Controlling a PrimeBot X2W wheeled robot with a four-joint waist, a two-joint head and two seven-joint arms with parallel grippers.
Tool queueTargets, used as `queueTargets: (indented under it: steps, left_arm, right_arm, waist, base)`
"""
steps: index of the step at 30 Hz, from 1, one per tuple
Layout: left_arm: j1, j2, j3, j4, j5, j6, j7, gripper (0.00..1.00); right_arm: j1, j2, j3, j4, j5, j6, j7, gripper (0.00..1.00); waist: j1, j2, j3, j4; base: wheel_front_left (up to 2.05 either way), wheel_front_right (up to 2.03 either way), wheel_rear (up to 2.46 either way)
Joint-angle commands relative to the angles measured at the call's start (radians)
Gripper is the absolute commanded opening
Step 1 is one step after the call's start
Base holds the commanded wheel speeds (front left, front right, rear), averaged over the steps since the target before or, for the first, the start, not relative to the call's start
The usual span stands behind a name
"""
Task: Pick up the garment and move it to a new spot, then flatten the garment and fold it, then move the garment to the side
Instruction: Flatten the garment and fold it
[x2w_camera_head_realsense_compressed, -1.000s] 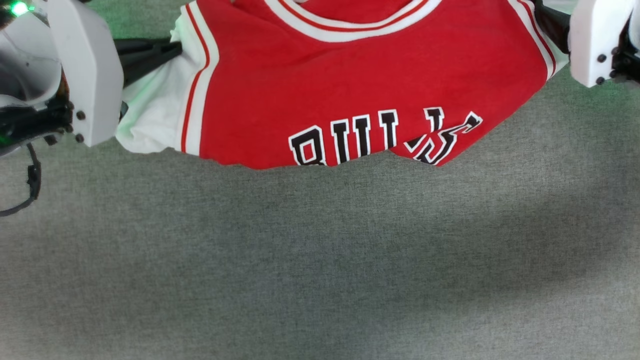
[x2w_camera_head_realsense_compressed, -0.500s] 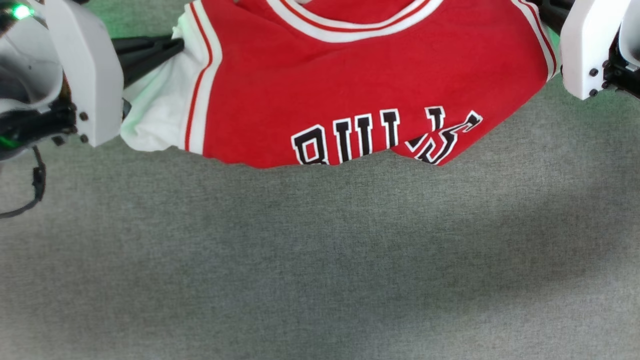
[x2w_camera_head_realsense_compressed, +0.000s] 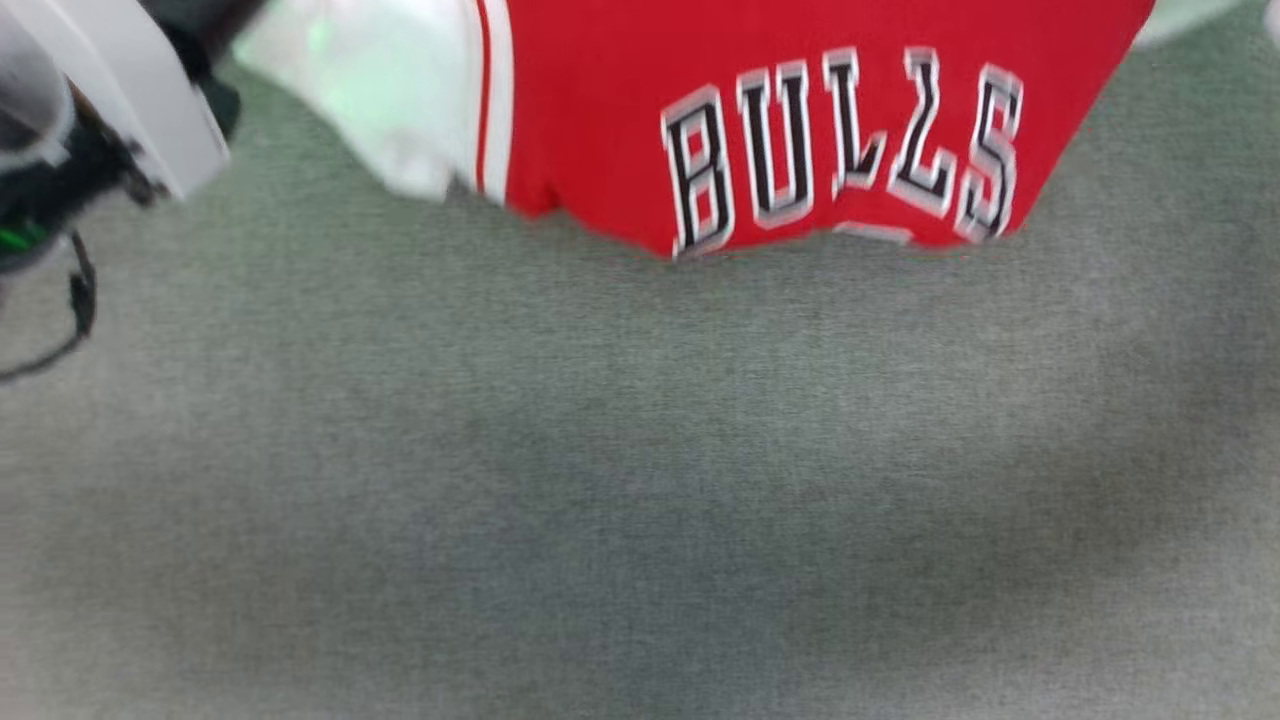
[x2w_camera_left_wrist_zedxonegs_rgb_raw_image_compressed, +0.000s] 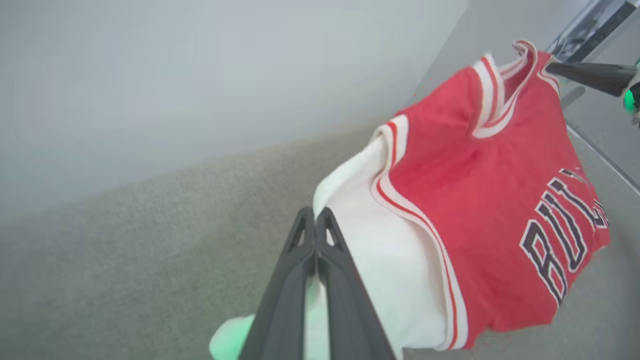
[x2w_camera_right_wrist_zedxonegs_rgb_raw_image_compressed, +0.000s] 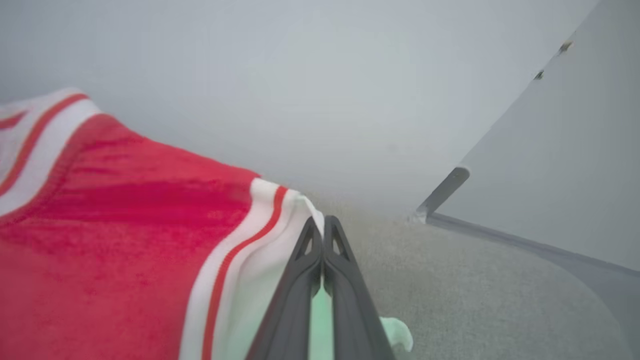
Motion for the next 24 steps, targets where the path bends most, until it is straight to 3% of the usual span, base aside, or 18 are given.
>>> queueTargets:
  steps: [1,7,14,21,24]
  left_arm:
    - [-0.020,-0.004,0.012,0.016,-0.010,0.002,-0.024,0.00]
    - [-0.088,-0.059,0.072,0.145,-0.057,0.003,-0.137,0.00]
    - [-0.283,-0.146,0.174,0.375,-0.067,0.003,-0.230,0.00]
    - [-0.485,-0.220,0.270,0.522,-0.049,0.003,-0.294,0.00]
    - [-0.488,-0.248,0.282,0.528,-0.041,0.003,-0.300,0.00]
  right_arm:
    - [-0.026,0.015,-0.042,0.016,-0.033,-0.001,-0.026,0.00]
    - [-0.136,0.150,-0.287,0.093,-0.224,-0.001,-0.146,0.00]
    - [-0.317,0.306,-0.548,0.108,-0.443,-0.002,-0.260,0.00]
    - [-0.478,0.370,-0.712,0.094,-0.615,-0.002,-0.365,0.00]
    - [-0.512,0.382,-0.753,0.120,-0.653,-0.002,-0.385,0.00]
  waist:
    - [0.0000,0.0000,-0.009,0.015]
    - [0.0000,0.0000,0.003,0.031]
    - [0.0000,0.0000,0.019,0.027]
    - [0.0000,0.0000,0.022,0.022]
    - [0.0000,0.0000,0.017,0.027]
  base:
    - [0.00,0.00,0.00]
    - [0.00,0.00,0.00]
    - [0.00,0.00,0.00]
    - [0.00,0.00,0.00]
    - [0.00,0.00,0.00]
